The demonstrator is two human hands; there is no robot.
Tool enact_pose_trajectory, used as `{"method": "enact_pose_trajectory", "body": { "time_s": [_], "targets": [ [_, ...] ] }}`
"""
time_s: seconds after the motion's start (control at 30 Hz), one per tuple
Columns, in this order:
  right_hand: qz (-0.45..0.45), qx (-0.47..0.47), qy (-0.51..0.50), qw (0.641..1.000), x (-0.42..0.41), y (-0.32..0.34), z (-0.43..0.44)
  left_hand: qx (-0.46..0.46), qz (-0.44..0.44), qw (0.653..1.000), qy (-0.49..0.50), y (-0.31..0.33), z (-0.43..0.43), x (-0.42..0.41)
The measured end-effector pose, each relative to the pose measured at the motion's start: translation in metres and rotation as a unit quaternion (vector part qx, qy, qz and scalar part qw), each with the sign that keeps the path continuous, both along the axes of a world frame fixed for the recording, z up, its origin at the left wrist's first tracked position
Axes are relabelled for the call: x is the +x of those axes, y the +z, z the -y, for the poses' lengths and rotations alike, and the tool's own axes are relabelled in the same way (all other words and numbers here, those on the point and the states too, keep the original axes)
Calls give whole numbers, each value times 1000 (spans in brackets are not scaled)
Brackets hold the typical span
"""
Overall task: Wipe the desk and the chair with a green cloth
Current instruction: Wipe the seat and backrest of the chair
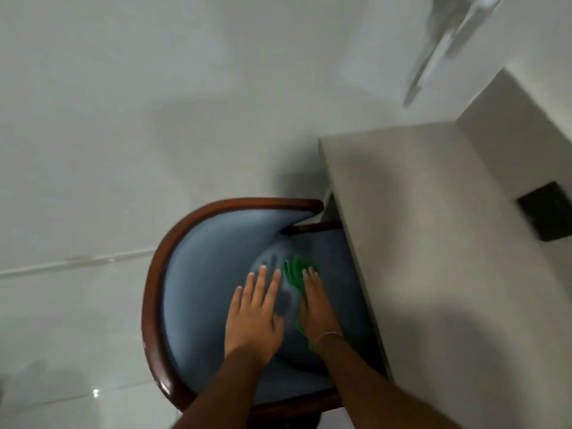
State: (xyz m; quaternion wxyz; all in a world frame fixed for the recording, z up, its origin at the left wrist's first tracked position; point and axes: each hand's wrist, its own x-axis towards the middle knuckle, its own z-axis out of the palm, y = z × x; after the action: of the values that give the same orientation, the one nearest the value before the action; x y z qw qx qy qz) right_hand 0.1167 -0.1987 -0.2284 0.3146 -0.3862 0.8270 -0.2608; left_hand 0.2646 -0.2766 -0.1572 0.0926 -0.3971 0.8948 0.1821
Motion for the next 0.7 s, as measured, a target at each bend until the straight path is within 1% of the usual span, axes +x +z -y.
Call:
{"method": "enact_pose_trajectory", "body": {
  "time_s": [0.07,0.13,0.23,0.37,0.47,0.53,0.6,0.7],
  "targets": [
    [-13,-18,-34,999,-11,50,10,-28,-4,1000,-5,33,4,-7],
    [-28,-42,-63,997,-20,89,17,-41,-25,999,2,61,14,-17],
    [-79,-83,-88,990,-41,151,23,-89,-58,994,-32,109,36,-38],
    [-111,-111,-160,975,-66,223,-2,-111,-140,982,-67,165,38,-66],
    [-129,-125,-227,957,-70,253,-40,-98,-189,971,-106,192,14,-80],
    [-125,-123,-267,948,-68,260,-61,-101,-193,968,-126,194,0,-85],
    [-120,-125,-308,936,-67,269,-91,-110,-192,961,-166,202,-17,-96],
    [-113,-116,-368,915,-75,276,-148,-106,-214,946,-220,211,-59,-123]
  ]
}}
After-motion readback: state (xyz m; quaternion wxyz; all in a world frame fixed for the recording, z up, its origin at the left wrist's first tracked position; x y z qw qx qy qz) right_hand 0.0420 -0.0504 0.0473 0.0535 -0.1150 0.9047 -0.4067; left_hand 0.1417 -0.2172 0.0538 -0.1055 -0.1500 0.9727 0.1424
